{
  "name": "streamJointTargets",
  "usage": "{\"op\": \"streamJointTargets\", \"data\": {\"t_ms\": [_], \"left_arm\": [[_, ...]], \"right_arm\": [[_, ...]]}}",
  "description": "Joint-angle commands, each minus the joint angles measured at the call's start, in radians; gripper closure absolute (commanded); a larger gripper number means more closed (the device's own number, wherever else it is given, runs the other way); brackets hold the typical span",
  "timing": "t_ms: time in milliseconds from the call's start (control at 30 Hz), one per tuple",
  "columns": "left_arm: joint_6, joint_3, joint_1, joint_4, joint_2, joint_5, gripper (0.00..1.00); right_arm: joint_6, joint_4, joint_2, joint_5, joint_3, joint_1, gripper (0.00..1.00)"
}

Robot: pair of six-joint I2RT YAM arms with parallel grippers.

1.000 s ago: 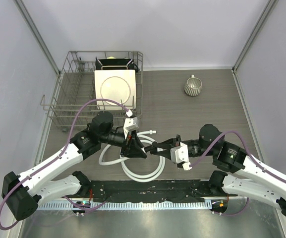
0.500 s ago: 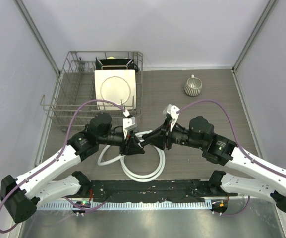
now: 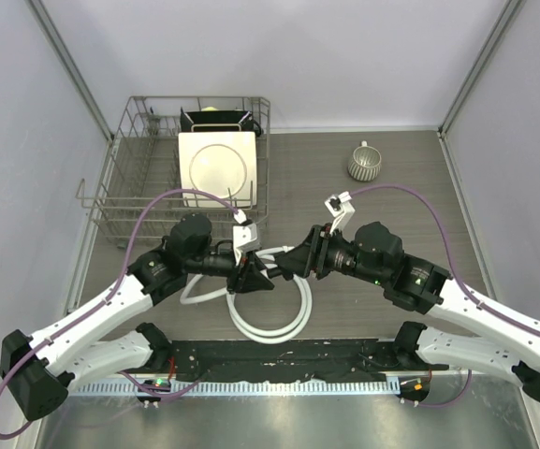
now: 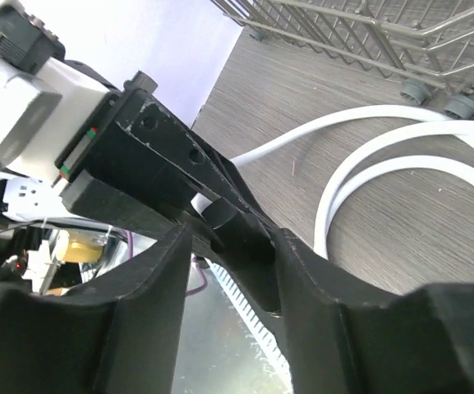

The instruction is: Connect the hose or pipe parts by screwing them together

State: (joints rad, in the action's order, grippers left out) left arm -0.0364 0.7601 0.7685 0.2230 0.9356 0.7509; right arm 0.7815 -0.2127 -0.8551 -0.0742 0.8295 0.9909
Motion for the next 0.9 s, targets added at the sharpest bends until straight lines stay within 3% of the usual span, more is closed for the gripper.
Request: {"op": "streamJointTargets", "data": {"t_ms": [0,33,100,133,233,267,333,467,733,867], "left_arm": [[0.052,0.034,0.002,-0.073,0.020,-0.024,1.00],[0.041,0.039,0.002,-0.067,0.023,-0.013,1.00],[0.043,0.036,0.002,-0.065,0.022,0.013,1.00],[0.009,0.030,0.000,-0.068,0.016,0.018,1.00],[-0.019,0.007,0.002,-0.093,-0.012,0.028,1.00],[-0.028,0.005,0.002,-0.097,-0.014,0.031,1.00],[-0.062,0.008,-0.003,-0.128,-0.014,0.067,1.00],[-0.265,0.021,-0.003,-0.249,0.015,0.139,1.00],[-0.474,0.053,-0.005,-0.381,0.058,0.192,1.00],[-0.576,0.050,-0.011,-0.453,0.077,0.248,1.00]], "right_arm": [[0.041,0.076,0.063,-0.001,0.033,0.022,0.43],[-0.040,0.070,0.085,0.026,0.027,0.022,0.31],[-0.152,0.078,0.149,0.033,0.000,0.022,0.24],[-0.300,0.078,0.165,0.022,-0.006,0.022,0.19],[-0.598,0.084,0.232,-0.044,-0.053,0.022,0.13],[-0.842,0.090,0.251,-0.130,-0.091,0.022,0.13],[-1.043,0.123,0.310,-0.202,-0.140,0.022,0.10],[-1.442,0.249,0.338,-0.317,-0.199,0.022,0.05],[-1.702,0.219,0.263,-0.366,-0.087,0.026,0.04],[-1.791,0.012,0.228,-0.400,-0.006,0.028,0.06]]}}
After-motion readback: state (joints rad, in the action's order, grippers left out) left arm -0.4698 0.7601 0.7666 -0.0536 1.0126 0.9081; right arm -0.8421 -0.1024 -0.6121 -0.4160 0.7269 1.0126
